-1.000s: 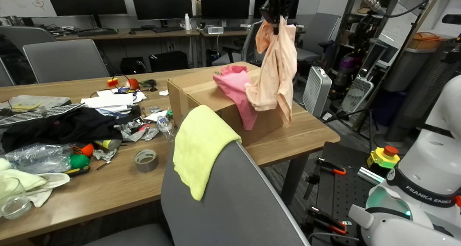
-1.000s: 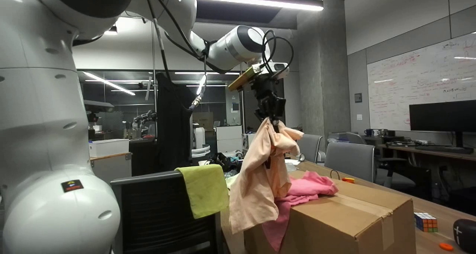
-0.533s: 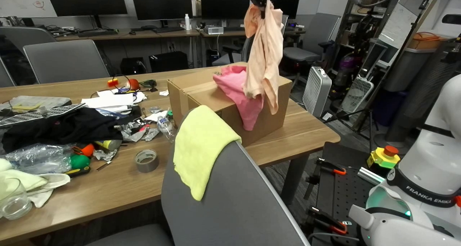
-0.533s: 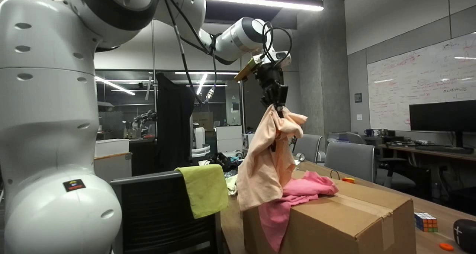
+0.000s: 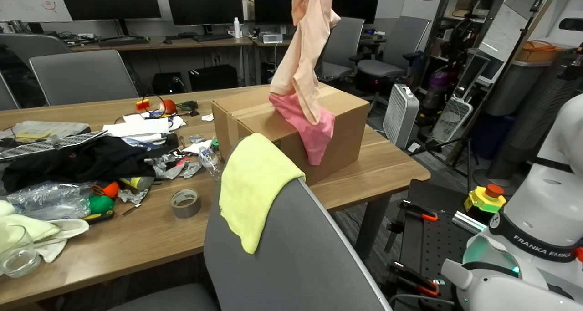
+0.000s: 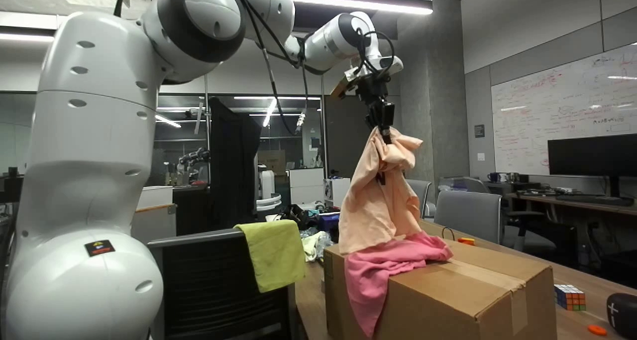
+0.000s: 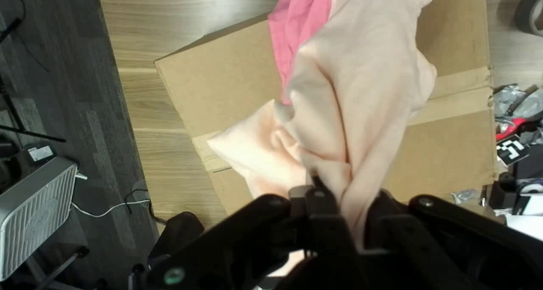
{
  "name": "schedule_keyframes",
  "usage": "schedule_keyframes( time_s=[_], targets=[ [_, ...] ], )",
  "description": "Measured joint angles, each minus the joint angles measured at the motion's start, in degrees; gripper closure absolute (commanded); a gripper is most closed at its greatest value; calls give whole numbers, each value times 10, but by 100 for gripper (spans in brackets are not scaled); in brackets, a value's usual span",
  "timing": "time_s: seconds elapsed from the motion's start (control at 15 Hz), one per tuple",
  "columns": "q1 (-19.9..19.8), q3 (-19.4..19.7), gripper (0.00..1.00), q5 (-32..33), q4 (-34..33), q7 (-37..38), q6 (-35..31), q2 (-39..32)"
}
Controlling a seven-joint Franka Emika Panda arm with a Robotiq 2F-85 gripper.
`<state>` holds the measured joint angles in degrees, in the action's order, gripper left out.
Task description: Move the pink and peach shirt and the green towel to the top of the box
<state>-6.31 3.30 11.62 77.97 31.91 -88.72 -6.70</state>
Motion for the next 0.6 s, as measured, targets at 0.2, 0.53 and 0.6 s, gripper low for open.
schedule_keyframes(
  time_s=[0.2,0.53,0.6],
  targets=[
    [0,11,58,-14,-33,10,14,-30],
    [0,12,20,-15,-50,-9,50,-57],
    [0,12,12,-15,-50,-17,55,-56]
  ],
)
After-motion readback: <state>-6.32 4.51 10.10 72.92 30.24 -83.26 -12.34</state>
